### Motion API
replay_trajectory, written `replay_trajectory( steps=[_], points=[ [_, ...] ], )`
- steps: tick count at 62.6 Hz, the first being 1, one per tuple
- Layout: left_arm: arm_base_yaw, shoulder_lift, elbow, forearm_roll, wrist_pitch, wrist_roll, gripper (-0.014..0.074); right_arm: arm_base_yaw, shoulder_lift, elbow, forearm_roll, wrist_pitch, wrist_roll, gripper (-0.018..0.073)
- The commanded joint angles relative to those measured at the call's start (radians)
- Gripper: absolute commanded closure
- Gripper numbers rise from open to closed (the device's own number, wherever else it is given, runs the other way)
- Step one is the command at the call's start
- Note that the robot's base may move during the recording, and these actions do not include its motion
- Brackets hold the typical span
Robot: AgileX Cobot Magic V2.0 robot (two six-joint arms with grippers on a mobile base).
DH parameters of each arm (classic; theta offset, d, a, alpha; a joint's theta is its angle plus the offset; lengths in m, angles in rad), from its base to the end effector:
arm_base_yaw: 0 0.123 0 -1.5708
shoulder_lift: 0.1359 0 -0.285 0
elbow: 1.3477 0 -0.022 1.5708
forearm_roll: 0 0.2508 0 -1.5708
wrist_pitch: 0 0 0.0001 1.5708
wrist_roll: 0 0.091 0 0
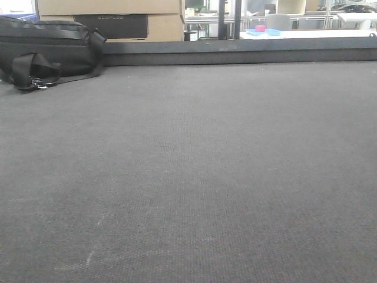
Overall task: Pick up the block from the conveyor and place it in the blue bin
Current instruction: 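Lift both held bricks up off the conveyor belt, then drive away from the conveyor toward the shelves of blue bins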
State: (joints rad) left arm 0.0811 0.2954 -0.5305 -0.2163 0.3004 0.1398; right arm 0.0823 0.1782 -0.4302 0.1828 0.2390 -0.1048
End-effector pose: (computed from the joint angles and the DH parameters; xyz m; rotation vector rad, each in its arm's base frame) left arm 0.0631 -0.0007 0.3449 -0.0638 1.5412 -0.0379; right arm 0.0481 0.0079 0.3246 -0.0420 1.4682 0.1579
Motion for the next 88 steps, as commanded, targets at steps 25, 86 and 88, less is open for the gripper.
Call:
replay_trajectory(
  steps=[25, 86, 88],
  points=[
    [-0.006, -0.005, 0.0, 0.001, -0.019, -0.002, 0.0708, -0.001, -0.005, 0.003, -0.009, -0.014, -0.002, 0.0721],
    [-0.005, -0.034, 0.0, 0.001, -0.02, -0.002, 0.0708, -0.001, -0.005, 0.003, -0.009, -0.014, -0.002, 0.0721],
    [-0.005, -0.034, 0.0, 0.001, -0.02, -0.002, 0.0708, -0.001, -0.005, 0.003, -0.009, -0.014, -0.002, 0.0721]
  ],
)
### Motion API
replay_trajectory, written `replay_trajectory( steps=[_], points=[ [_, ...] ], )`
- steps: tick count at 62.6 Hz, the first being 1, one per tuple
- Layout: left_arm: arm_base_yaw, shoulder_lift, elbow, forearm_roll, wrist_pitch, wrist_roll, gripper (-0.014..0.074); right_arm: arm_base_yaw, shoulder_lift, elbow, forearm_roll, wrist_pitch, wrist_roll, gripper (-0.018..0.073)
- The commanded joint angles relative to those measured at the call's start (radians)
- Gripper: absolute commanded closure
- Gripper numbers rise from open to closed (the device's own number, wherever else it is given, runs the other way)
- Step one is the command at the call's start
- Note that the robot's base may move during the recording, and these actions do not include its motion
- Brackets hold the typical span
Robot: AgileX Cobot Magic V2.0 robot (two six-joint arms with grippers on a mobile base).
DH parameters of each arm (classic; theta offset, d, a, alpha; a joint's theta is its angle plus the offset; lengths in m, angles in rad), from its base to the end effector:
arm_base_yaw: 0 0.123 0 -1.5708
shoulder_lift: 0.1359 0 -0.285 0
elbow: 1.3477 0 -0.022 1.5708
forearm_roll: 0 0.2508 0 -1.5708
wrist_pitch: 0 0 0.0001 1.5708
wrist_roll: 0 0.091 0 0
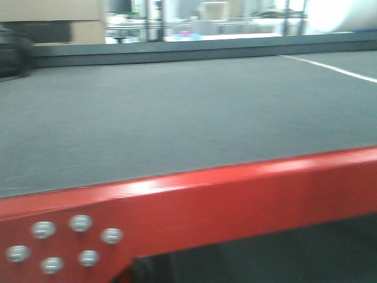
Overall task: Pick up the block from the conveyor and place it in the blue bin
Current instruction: 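Drive away from the conveyor toward the shelves of blue bins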
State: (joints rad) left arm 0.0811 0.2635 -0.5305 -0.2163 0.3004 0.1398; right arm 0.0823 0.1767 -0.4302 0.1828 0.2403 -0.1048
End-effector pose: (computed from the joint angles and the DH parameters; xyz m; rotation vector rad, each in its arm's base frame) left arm 0.0560 -0.0013 0.3468 -0.0609 1.5094 -0.0368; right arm 0.0478 0.0079 0.3245 -0.0422 1.4680 0.1580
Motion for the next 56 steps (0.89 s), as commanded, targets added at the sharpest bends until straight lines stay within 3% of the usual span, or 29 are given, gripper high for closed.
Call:
replay_trajectory(
  steps=[1, 56],
  points=[
    [-0.005, -0.003, 0.0, 0.001, -0.02, -0.002, 0.0708, -0.001, -0.003, 0.003, -0.009, -0.016, -0.002, 0.0721],
    [-0.005, -0.003, 0.0, 0.001, -0.026, -0.002, 0.0708, -0.001, -0.003, 0.003, -0.009, -0.016, -0.002, 0.0721]
  ],
)
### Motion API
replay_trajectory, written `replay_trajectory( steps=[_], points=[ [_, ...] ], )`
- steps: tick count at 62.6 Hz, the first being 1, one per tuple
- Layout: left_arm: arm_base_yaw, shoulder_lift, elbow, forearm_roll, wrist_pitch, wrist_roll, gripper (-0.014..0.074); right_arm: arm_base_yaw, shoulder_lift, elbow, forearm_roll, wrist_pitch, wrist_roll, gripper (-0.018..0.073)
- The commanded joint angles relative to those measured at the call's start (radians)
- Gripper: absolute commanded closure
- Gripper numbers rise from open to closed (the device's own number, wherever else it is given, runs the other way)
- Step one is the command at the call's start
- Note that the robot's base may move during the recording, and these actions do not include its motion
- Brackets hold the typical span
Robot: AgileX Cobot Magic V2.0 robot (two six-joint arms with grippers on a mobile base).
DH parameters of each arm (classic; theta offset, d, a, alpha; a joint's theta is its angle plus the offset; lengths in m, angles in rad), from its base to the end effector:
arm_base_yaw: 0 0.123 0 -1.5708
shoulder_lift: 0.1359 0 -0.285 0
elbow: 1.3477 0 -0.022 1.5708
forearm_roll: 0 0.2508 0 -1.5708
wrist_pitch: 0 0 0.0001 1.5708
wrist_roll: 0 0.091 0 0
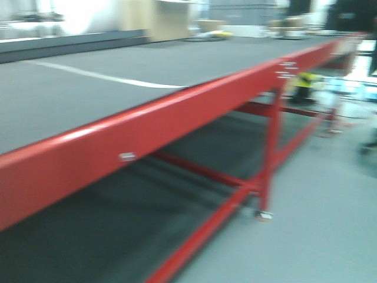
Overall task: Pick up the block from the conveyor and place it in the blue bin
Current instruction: 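Drive away from the conveyor toward the shelves of blue bins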
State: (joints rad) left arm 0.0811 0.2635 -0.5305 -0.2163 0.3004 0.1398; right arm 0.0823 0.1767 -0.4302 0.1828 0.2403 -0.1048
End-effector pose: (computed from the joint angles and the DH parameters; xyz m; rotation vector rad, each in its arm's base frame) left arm 0.0560 -0.0013 0.3468 -0.0609 1.5094 -0.0368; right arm 0.0478 0.0079 0.3245 -0.0422 1.4680 0.1580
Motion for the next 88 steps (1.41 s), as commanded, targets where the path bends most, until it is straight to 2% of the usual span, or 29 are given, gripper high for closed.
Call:
replay_trajectory(
  steps=[1, 88],
  points=[
    [-0.005, -0.003, 0.0, 0.001, -0.026, -0.002, 0.0708, -0.001, -0.003, 0.003, -0.009, -0.016, -0.002, 0.0721],
    [-0.005, -0.003, 0.0, 0.001, -0.026, -0.002, 0.0708, -0.001, -0.003, 0.003, -0.009, -0.016, -0.002, 0.0721]
  ],
)
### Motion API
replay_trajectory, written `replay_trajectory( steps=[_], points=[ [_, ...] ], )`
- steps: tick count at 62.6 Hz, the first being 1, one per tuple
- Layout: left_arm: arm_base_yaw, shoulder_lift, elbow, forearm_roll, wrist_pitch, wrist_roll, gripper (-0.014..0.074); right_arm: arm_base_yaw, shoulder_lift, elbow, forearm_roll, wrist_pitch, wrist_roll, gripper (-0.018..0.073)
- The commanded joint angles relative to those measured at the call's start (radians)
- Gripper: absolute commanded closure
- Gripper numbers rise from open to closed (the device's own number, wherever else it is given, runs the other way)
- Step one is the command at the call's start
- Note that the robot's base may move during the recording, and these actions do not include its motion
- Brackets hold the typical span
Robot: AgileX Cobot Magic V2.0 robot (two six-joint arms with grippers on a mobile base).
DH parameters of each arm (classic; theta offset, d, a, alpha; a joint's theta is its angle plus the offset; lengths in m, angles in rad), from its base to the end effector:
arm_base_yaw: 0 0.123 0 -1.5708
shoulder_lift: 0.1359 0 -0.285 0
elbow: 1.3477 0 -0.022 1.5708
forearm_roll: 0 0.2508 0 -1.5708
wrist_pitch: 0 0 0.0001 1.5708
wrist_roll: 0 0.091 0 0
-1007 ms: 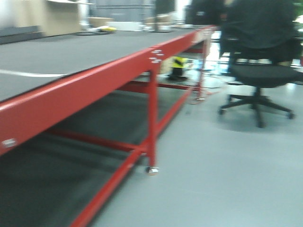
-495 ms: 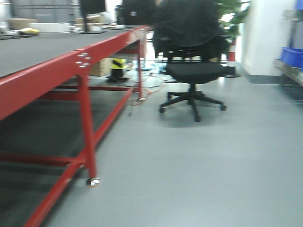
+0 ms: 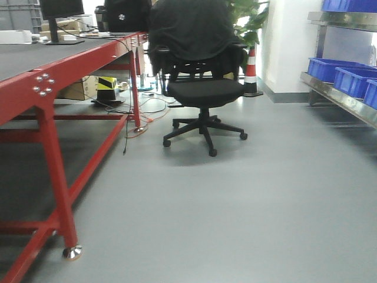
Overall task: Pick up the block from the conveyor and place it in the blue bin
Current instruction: 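Drive away from the conveyor toward the shelves of blue bins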
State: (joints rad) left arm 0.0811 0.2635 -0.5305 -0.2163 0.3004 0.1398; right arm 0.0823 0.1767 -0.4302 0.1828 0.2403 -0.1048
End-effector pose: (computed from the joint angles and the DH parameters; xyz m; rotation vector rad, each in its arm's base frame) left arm 0.0560 -0.0013 0.3468 -0.0609 1.5094 -0.0368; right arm 0.0478 0.0079 0.3245 -0.0422 1.4680 0.1580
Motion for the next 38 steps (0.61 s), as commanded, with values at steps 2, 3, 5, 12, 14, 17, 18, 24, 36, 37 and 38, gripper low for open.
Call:
replay_trajectory(
  steps=[2, 3, 5, 12, 14, 17, 18, 24, 36, 37, 38],
  points=[
    [-0.005, -0.003, 0.0, 0.001, -0.026, -0.002, 0.0708, -0.001, -0.003, 0.003, -0.009, -0.016, -0.002, 0.0721],
    [-0.005, -0.003, 0.0, 0.001, -0.026, -0.002, 0.0708, -0.001, -0.003, 0.003, -0.009, -0.016, -0.002, 0.0721],
    [-0.005, -0.003, 0.0, 0.001, -0.026, -0.002, 0.0708, -0.001, -0.003, 0.003, -0.009, -0.016, -0.002, 0.0721],
    [-0.005, -0.003, 0.0, 0.001, -0.026, -0.002, 0.0708, -0.001, -0.003, 0.003, -0.009, -0.016, -0.002, 0.0721],
    [-0.005, -0.003, 0.0, 0.001, -0.026, -0.002, 0.0708, -0.001, -0.003, 0.003, -0.009, -0.016, -0.002, 0.0721],
    [-0.005, -0.003, 0.0, 0.001, -0.026, -0.002, 0.0708, -0.001, -0.003, 0.003, -0.009, -0.016, -0.002, 0.0721],
    [-0.005, -0.003, 0.0, 0.001, -0.026, -0.002, 0.0708, -0.001, -0.003, 0.003, -0.009, -0.016, -0.002, 0.0721],
    [-0.005, -0.003, 0.0, 0.001, -0.026, -0.002, 0.0708, -0.001, -0.003, 0.003, -0.009, -0.016, -0.002, 0.0721],
    [-0.005, -0.003, 0.0, 0.001, -0.026, -0.002, 0.0708, -0.001, -0.003, 0.003, -0.009, -0.016, -0.002, 0.0721],
    [-0.005, -0.003, 0.0, 0.001, -0.026, -0.002, 0.0708, -0.001, -0.003, 0.003, -0.009, -0.016, -0.002, 0.0721],
    [-0.005, -0.003, 0.0, 0.001, -0.026, -0.002, 0.0708, -0.001, -0.003, 0.003, -0.009, -0.016, -0.002, 0.0721]
  ],
)
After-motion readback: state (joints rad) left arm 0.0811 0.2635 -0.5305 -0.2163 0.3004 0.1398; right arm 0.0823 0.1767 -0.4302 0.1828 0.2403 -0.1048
